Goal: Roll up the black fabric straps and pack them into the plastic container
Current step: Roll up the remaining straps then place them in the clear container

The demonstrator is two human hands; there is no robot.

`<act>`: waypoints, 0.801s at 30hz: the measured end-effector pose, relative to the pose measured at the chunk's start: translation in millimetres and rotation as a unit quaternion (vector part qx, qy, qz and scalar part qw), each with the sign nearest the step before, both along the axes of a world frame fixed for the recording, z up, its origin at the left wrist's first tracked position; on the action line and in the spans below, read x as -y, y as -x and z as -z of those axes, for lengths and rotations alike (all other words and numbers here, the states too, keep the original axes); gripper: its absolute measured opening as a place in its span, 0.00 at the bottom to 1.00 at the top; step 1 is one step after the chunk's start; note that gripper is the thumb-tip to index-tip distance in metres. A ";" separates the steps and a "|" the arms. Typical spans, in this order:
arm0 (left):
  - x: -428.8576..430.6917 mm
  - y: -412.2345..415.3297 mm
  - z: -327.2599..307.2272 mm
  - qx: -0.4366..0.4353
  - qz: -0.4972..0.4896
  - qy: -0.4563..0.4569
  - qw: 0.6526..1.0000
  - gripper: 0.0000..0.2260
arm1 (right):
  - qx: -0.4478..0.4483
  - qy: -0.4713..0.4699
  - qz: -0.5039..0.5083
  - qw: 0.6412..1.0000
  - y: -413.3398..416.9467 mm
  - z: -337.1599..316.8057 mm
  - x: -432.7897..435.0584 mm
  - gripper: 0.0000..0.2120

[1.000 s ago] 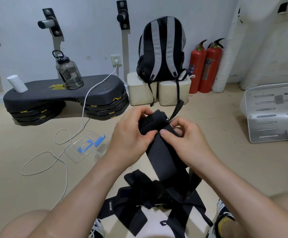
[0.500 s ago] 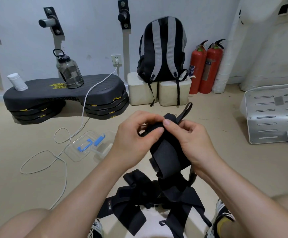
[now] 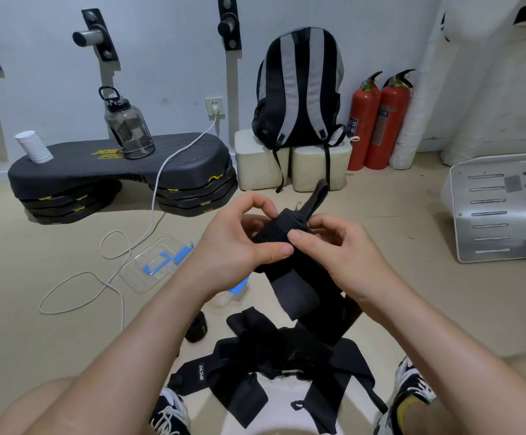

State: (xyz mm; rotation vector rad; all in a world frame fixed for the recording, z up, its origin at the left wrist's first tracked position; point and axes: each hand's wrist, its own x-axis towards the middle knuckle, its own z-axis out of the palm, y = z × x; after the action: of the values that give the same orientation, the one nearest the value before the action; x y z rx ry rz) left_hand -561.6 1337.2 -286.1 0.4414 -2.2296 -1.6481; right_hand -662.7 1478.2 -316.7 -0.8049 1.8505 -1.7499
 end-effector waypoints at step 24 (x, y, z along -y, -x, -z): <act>5.9 -1.5 -0.9 -0.007 0.021 0.203 0.979 0.21 | 0.099 0.067 -0.019 0.993 2.2 -8.4 -5.4 0.19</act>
State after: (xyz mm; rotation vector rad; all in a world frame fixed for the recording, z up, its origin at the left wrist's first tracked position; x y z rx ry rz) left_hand -560.1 1331.3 -285.2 0.2732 -2.4941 -1.1600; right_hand -664.9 1483.6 -308.2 -0.6847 1.5940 -1.8711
